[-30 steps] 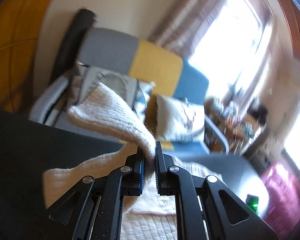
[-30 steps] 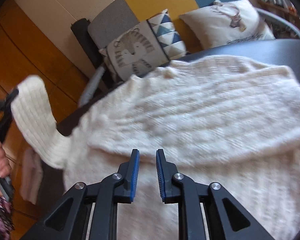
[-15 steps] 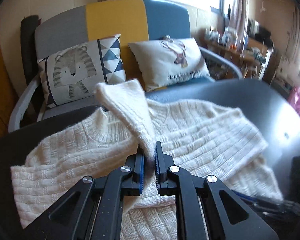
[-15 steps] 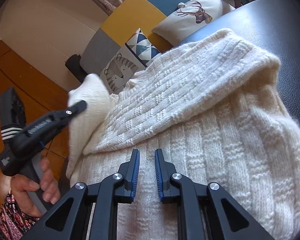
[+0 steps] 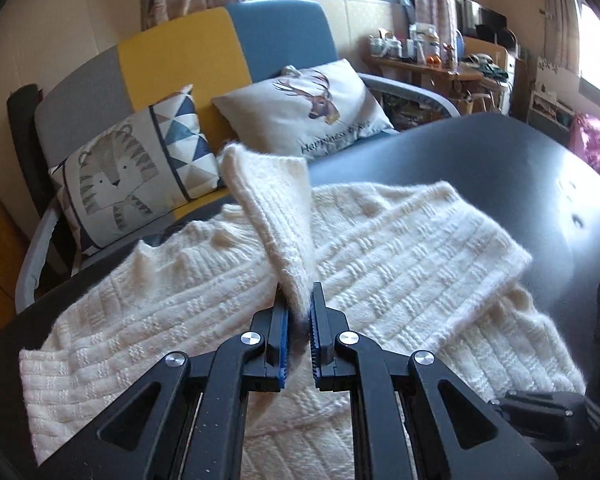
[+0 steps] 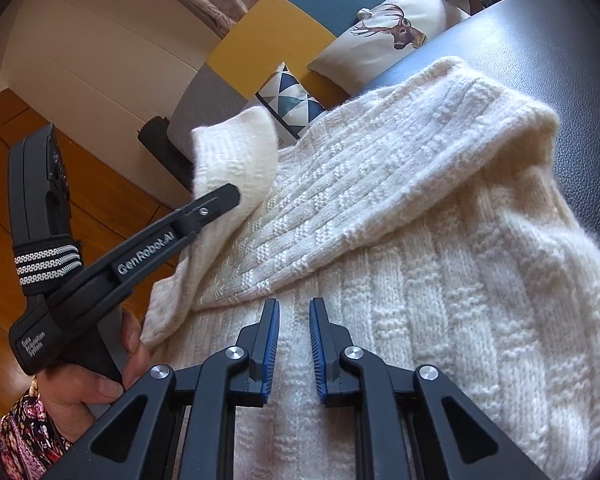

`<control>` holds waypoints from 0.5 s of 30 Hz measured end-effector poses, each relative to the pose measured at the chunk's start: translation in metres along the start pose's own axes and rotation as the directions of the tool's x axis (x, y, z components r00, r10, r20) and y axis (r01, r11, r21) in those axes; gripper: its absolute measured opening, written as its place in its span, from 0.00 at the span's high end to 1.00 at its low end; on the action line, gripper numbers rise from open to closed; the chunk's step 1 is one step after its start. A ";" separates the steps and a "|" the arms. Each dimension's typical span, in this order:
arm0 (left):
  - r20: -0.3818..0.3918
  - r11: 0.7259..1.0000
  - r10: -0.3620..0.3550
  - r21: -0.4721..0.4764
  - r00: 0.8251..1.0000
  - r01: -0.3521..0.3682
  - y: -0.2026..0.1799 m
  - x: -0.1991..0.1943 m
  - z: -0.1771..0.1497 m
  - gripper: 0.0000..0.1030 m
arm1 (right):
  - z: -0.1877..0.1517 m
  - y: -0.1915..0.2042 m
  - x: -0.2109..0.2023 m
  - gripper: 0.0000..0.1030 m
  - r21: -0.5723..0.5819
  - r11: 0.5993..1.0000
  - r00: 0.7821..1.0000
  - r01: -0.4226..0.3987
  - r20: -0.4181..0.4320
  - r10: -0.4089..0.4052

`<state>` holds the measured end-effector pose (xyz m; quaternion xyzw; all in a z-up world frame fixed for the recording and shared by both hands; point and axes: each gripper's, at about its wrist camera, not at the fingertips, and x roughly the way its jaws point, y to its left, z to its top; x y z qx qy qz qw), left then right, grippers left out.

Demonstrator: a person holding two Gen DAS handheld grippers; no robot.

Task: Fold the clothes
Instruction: 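Lift and carry the sleeve across the sweater body with the left tool, then lay the sleeve on the body and open the left tool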

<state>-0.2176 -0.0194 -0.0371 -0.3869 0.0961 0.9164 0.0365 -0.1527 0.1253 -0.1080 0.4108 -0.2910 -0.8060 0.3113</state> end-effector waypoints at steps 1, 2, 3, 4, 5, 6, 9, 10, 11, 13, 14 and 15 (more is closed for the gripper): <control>-0.012 1.000 -0.004 0.011 1.000 0.004 -0.004 0.003 -0.001 0.91 | 0.000 0.000 0.000 0.87 0.000 1.000 1.000 -0.001 0.001 0.001; -0.025 1.000 -0.007 0.022 1.000 0.008 -0.008 0.006 -0.002 0.91 | -0.001 0.000 0.000 0.87 -0.001 1.000 1.000 -0.001 0.002 0.001; -0.047 0.999 -0.015 0.027 0.999 0.016 -0.011 0.010 -0.004 0.90 | -0.001 0.000 0.000 0.87 0.000 1.000 1.000 -0.002 0.002 0.002; -0.070 0.999 -0.030 0.021 0.997 0.032 -0.010 0.014 -0.005 0.89 | -0.001 0.000 0.000 0.87 0.000 1.000 1.000 -0.002 0.003 0.002; -0.069 0.999 -0.047 0.009 0.996 0.048 -0.008 0.013 -0.006 0.89 | -0.001 -0.001 0.000 0.87 -0.001 1.000 1.000 -0.002 0.004 0.002; -0.068 0.998 -0.064 -0.003 0.996 0.064 -0.007 0.011 -0.007 0.86 | -0.002 0.000 0.001 0.87 -0.002 1.000 1.000 -0.001 0.004 0.001; -0.069 0.989 -0.140 -0.062 0.988 0.136 0.001 0.003 -0.009 0.78 | -0.003 -0.001 0.000 0.87 -0.003 1.000 1.000 -0.001 0.007 0.001; -0.052 0.984 -0.159 -0.084 0.986 0.154 0.005 -0.003 -0.010 0.78 | -0.004 -0.001 0.000 0.87 -0.002 1.000 1.000 -0.002 0.008 0.002; -0.032 0.979 -0.177 -0.108 0.984 0.172 0.009 -0.009 -0.013 0.78 | -0.004 -0.001 0.001 0.87 -0.003 1.000 1.000 0.000 0.008 0.000; 0.014 0.967 -0.198 -0.158 0.980 0.198 0.023 -0.024 -0.026 0.78 | -0.005 0.000 0.001 0.87 -0.003 1.000 1.000 0.001 0.009 -0.001; 0.034 0.963 -0.196 -0.184 0.980 0.199 0.031 -0.032 -0.036 0.78 | -0.005 0.000 0.001 0.87 -0.003 1.000 1.000 0.001 0.009 -0.001; 0.046 0.958 -0.184 -0.214 0.982 0.190 0.040 -0.039 -0.046 0.78 | -0.005 0.001 0.001 0.87 -0.003 1.000 1.000 0.001 0.009 -0.001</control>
